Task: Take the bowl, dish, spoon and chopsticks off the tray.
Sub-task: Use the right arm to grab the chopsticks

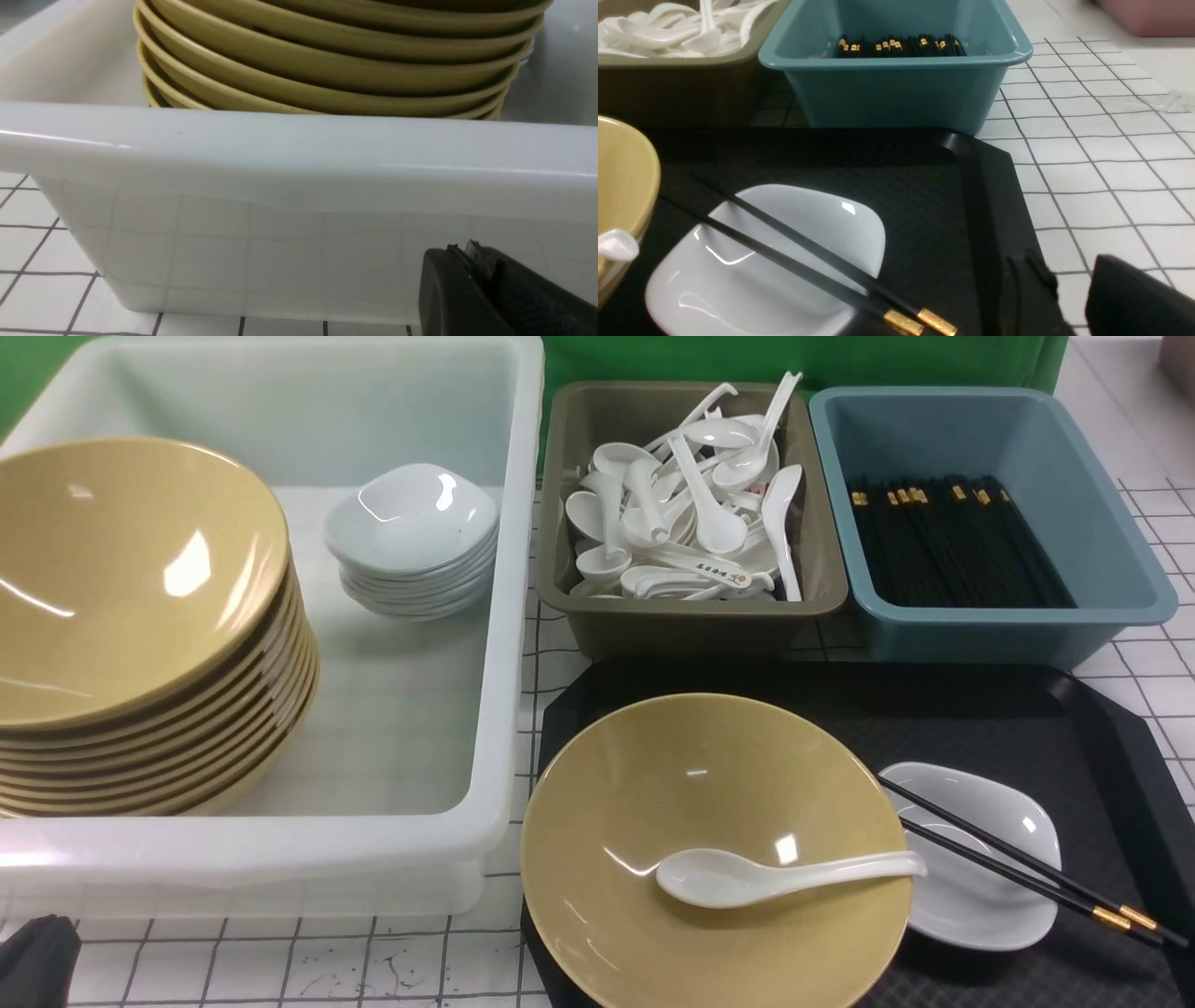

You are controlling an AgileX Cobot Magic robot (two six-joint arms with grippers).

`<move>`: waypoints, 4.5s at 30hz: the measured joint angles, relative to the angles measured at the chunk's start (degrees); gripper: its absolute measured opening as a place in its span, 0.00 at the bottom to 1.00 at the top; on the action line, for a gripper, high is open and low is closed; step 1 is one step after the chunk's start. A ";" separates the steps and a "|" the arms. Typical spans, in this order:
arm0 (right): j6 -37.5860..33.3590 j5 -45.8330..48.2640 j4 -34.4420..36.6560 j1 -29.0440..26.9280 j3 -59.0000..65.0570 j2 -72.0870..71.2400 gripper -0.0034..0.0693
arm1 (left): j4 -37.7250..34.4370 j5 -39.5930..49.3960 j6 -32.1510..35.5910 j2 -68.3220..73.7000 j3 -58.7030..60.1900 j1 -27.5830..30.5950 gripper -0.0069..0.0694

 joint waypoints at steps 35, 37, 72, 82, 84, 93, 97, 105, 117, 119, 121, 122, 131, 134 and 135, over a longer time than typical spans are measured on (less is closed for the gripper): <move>0.18 0.00 0.04 0.00 0.00 0.00 0.37 | 0.24 0.00 0.00 0.00 0.00 -2.45 0.08; 0.18 0.00 0.04 0.00 0.00 0.00 0.37 | 0.31 0.00 0.00 0.00 0.00 -2.45 0.08; 40.98 0.05 22.60 0.00 0.00 0.00 0.37 | -62.78 -6.26 -21.62 0.00 0.00 -2.63 0.08; 14.38 9.80 23.84 3.40 -10.72 0.85 0.34 | -59.11 4.15 4.38 0.07 -12.30 -3.40 0.08; 6.42 15.77 22.98 4.73 -18.01 5.77 0.27 | -53.41 9.56 10.32 2.35 -18.72 -3.46 0.08; -22.65 38.50 20.51 7.14 -46.12 35.48 0.10 | -24.67 36.02 13.69 27.14 -41.08 -3.46 0.08; -28.77 48.70 20.20 7.69 -56.46 48.49 0.10 | -18.33 44.23 18.00 37.81 -49.88 -5.14 0.08; -40.05 52.59 17.74 11.84 -61.35 64.92 0.14 | -17.41 45.65 21.97 52.53 -59.17 -21.87 0.08; -54.29 45.29 12.22 14.85 -61.39 83.16 0.73 | -18.30 42.23 22.60 66.95 -63.42 -37.83 0.08; -57.00 44.50 12.22 14.85 -61.39 85.57 0.79 | -18.46 42.12 23.02 68.16 -63.42 -39.04 0.08; -58.00 43.37 12.19 14.85 -61.39 87.72 0.81 | -18.54 41.97 23.21 68.75 -63.42 -39.38 0.08; -58.19 42.84 12.19 14.85 -61.42 88.54 0.82 | -18.54 41.89 23.35 68.97 -63.42 -39.61 0.08; -57.77 38.06 8.92 14.85 -61.42 95.38 0.78 | -18.54 41.60 24.14 69.11 -63.42 -39.66 0.08; -57.02 37.21 8.17 14.85 -61.42 96.17 0.73 | -18.54 41.54 24.14 69.11 -63.42 -39.66 0.08; -56.86 37.02 8.03 14.85 -61.42 96.46 0.71 | -18.54 41.50 24.14 69.11 -63.42 -39.66 0.08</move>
